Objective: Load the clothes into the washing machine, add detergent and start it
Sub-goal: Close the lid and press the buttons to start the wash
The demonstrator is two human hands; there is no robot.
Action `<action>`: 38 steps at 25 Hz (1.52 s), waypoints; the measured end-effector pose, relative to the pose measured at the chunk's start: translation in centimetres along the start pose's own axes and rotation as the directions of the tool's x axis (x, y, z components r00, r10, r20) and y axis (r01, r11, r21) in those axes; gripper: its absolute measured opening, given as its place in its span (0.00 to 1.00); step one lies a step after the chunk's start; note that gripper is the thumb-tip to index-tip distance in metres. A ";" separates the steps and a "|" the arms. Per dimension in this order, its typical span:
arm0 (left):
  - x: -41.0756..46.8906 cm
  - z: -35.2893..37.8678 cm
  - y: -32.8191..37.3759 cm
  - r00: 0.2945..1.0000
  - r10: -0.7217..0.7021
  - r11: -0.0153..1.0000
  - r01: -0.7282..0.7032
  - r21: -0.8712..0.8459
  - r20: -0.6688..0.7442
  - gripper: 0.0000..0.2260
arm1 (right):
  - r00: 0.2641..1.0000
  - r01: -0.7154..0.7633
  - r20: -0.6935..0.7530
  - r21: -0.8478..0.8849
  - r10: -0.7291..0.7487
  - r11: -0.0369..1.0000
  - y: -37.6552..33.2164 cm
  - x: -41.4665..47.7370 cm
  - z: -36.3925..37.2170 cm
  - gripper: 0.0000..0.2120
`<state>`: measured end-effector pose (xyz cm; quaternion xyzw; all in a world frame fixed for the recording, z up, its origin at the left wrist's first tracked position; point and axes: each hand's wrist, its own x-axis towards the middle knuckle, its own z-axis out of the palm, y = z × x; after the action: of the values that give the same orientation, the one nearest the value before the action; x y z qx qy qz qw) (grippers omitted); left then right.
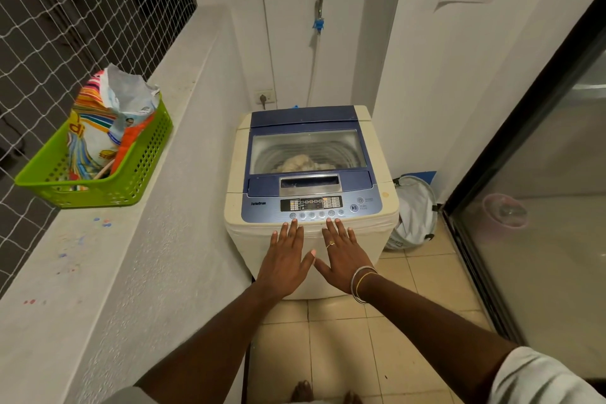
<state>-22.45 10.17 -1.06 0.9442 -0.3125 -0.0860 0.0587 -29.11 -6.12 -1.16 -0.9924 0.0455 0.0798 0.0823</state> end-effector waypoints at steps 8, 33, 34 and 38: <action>1.5 -0.2 0.0 1.000 0.011 1.000 -0.011 -0.014 -0.005 0.32 | 0.996 -0.071 0.058 0.023 0.069 0.997 2.5 1.2 -0.2 0.41; 4.3 0.8 -0.3 1.000 0.026 0.998 -0.026 -0.051 0.007 0.32 | 0.964 -0.127 0.233 -0.031 0.131 0.991 8.1 7.0 -1.3 0.46; 4.3 0.9 -0.1 1.000 0.026 0.998 -0.025 -0.056 0.008 0.32 | 0.967 -0.123 0.223 -0.029 0.127 0.992 8.1 7.2 -1.8 0.45; 3.6 0.8 0.0 1.000 0.027 0.999 -0.026 -0.043 0.004 0.32 | 0.951 -0.216 0.237 0.055 0.198 0.975 8.1 7.8 -3.1 0.39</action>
<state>-19.81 7.94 -2.29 0.9383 -0.3232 -0.0943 0.0795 -21.87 -15.22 -0.72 -0.9620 0.1427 0.2006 0.1181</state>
